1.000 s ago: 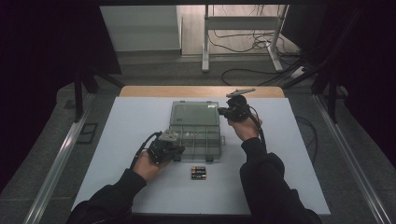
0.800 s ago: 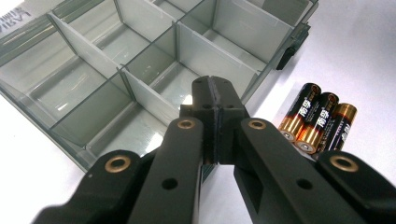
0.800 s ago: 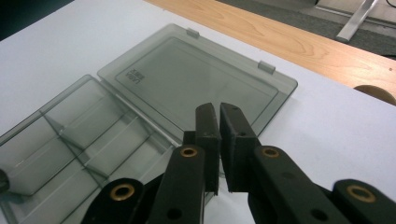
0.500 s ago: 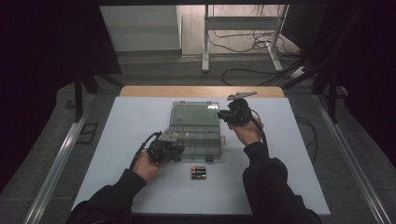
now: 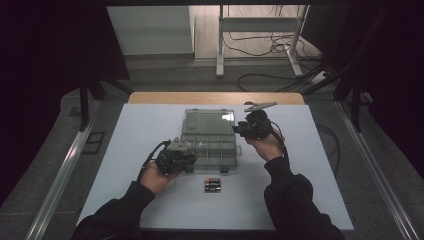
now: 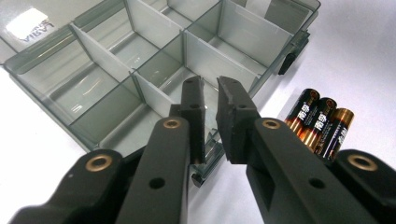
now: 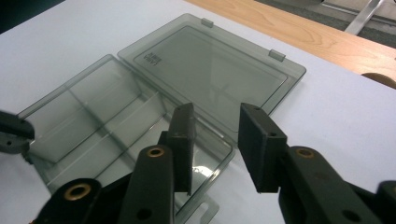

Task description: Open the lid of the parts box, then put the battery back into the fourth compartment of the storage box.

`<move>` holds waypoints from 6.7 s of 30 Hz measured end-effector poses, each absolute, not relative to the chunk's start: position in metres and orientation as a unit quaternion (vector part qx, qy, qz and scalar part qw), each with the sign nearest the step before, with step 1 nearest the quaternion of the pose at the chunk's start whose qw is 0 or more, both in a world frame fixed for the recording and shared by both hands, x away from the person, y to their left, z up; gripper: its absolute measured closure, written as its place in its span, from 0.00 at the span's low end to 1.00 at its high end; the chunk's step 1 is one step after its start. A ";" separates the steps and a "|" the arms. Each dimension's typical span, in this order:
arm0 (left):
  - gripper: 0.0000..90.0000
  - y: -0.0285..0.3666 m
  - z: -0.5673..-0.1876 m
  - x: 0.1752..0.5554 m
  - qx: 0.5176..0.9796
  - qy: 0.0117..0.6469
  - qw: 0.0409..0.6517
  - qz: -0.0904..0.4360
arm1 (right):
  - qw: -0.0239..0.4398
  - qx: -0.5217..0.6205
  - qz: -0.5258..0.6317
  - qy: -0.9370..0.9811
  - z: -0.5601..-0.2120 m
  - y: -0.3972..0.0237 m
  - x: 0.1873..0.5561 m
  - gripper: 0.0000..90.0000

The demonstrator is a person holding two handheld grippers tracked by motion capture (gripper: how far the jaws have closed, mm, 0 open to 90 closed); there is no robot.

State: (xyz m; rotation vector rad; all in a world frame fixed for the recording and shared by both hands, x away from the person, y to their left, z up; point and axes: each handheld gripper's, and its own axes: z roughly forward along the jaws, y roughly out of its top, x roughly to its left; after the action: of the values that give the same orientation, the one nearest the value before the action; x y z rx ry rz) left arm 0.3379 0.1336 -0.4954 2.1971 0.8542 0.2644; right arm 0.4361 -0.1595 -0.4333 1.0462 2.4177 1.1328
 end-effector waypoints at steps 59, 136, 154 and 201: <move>0.33 0.180 -0.465 0.302 0.834 0.364 0.387 0.146 | 0.156 0.314 0.404 0.845 -0.419 -0.165 0.349 0.16; 0.00 0.241 -0.471 0.241 0.817 0.411 0.356 0.190 | 0.159 0.373 0.372 0.835 -0.464 -0.238 0.272 0.00; 0.00 0.240 -0.473 0.244 0.819 0.401 0.361 0.195 | 0.152 0.359 0.374 0.842 -0.462 -0.233 0.274 0.00; 0.00 0.243 -0.474 0.247 0.810 0.397 0.390 0.184 | 0.114 0.330 0.363 0.864 -0.458 -0.202 0.296 0.00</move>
State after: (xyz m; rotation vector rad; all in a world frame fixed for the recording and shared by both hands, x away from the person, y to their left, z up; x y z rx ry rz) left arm 0.2466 0.2431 -0.4741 2.0585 1.0082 0.4683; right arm 0.2962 -0.2021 -0.4580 0.9682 2.5331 1.0644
